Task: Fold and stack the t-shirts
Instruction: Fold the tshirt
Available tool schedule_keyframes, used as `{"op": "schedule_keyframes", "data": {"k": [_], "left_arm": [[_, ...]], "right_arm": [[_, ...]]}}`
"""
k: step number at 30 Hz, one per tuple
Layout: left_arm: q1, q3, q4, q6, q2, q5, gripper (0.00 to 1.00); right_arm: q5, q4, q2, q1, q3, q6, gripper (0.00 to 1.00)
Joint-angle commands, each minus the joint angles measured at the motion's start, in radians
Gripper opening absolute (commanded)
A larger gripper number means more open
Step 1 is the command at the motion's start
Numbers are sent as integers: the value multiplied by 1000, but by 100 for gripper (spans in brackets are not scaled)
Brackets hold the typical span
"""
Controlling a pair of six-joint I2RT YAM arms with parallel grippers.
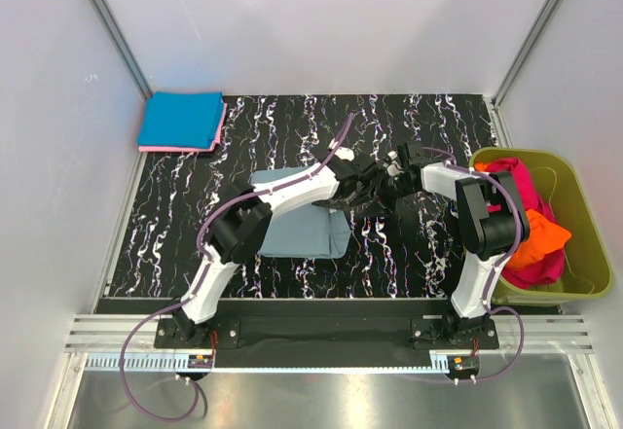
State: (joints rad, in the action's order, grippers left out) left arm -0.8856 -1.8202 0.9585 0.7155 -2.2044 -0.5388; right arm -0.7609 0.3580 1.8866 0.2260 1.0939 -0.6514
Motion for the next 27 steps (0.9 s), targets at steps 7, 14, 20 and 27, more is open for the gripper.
{"op": "schedule_keyframes", "data": {"k": [7,14,20,27], "left_arm": [[-1,-51,6,-16,-8,-41,9],[22,-24,-12,-51,86,60,0],[60,38,-53,-57,181,134,0],[74,94,-76,-71,238,152,0]], "right_arm": [[-64,-79,54,-2,21,-25,49],[-86,-146,117,35,87,-77,6],[-64,-230,187,88,147,-163,4],[-12,-287,270,139,202,-209,1]]}}
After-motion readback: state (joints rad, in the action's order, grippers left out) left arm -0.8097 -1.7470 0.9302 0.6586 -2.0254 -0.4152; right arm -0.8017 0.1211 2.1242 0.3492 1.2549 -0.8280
